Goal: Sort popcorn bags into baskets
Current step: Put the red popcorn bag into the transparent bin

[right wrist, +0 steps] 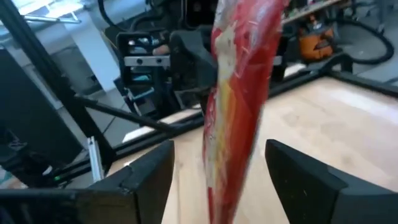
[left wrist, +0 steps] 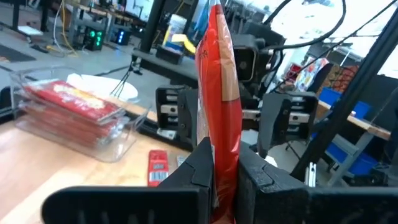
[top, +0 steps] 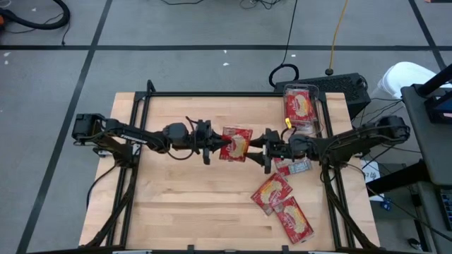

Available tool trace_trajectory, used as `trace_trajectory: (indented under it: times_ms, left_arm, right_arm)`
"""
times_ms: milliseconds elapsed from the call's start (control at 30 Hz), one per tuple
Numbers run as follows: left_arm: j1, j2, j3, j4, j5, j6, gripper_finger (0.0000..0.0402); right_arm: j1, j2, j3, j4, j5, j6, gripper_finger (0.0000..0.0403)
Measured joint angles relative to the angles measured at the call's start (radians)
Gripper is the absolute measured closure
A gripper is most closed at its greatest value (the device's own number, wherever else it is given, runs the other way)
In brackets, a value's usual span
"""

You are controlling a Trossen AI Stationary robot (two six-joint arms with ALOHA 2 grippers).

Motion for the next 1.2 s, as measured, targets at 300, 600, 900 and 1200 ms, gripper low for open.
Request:
trace_trajectory:
  times_ms: [300,600,900,1200]
  left_arm:
    - [0.001,-0.001,0.0,0.048,-0.033,0.011,0.0371]
    - [0.001,0.0,0.0,0.051,-0.092,0.059,0.0371]
    - [0.004,0.0,0.0,0.055,-0.097,0.068,0.0371]
    - [0.025,0.0,0.0,0.056,-0.097,0.064,0.0371]
  right_arm:
    - [-0.071,0.0,0.0,0.021,-0.005,0.0,0.0223]
    - [-0.12,0.005,0.0,0.065,-0.094,-0.011,0.0299]
    - [-0.136,0.005,0.0,0.088,-0.104,-0.094,0.0331]
    - [-0.199,0.047,0.0,0.155,-0.254,-0.07,0.0291]
